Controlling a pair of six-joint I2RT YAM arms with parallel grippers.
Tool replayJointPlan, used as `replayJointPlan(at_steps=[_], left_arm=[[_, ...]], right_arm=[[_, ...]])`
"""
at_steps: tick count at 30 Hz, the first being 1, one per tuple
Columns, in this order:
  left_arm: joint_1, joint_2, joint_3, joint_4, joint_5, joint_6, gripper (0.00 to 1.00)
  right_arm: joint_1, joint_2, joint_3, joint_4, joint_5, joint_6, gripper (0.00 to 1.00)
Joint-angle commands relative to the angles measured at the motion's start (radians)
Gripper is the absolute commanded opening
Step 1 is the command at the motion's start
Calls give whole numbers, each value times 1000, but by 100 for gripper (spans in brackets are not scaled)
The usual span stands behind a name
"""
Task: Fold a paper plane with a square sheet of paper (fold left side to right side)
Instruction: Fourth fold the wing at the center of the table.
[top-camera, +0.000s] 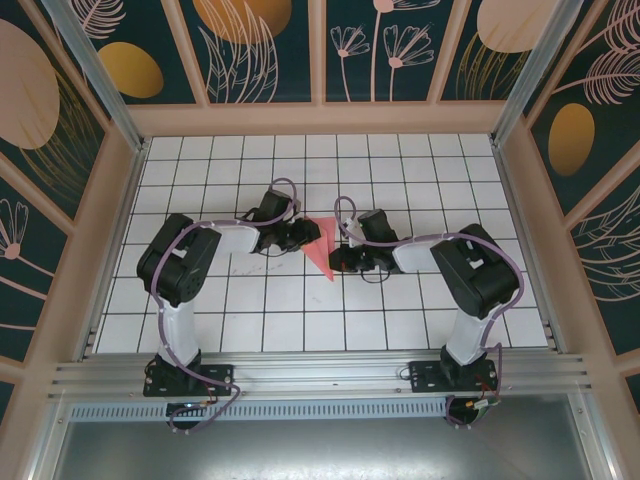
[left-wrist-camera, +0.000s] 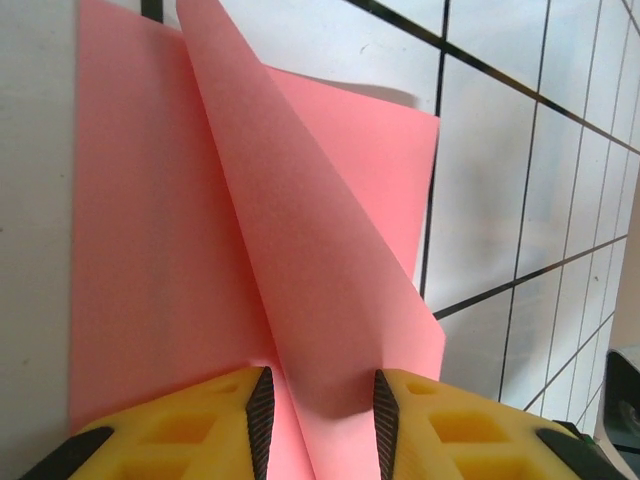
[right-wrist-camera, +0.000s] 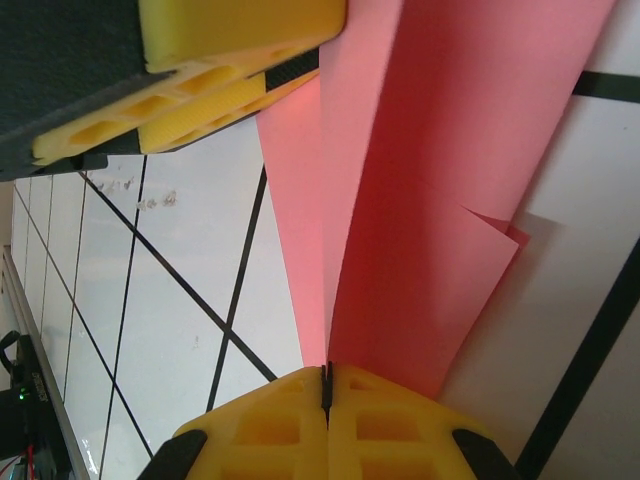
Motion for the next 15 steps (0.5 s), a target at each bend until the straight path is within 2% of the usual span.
replayJointPlan(at_steps=[1, 7, 15], left_arm=[[-7, 26, 20, -36, 2, 25, 34], [-7, 32, 26, -68, -17, 41, 34], [-7, 39, 24, -75, -24, 44, 34]], right_arm=[[-8, 18, -1, 13, -28, 2, 0], [-8, 14, 2, 13, -30, 2, 2], [-13, -37, 7, 11, -30, 5, 16]])
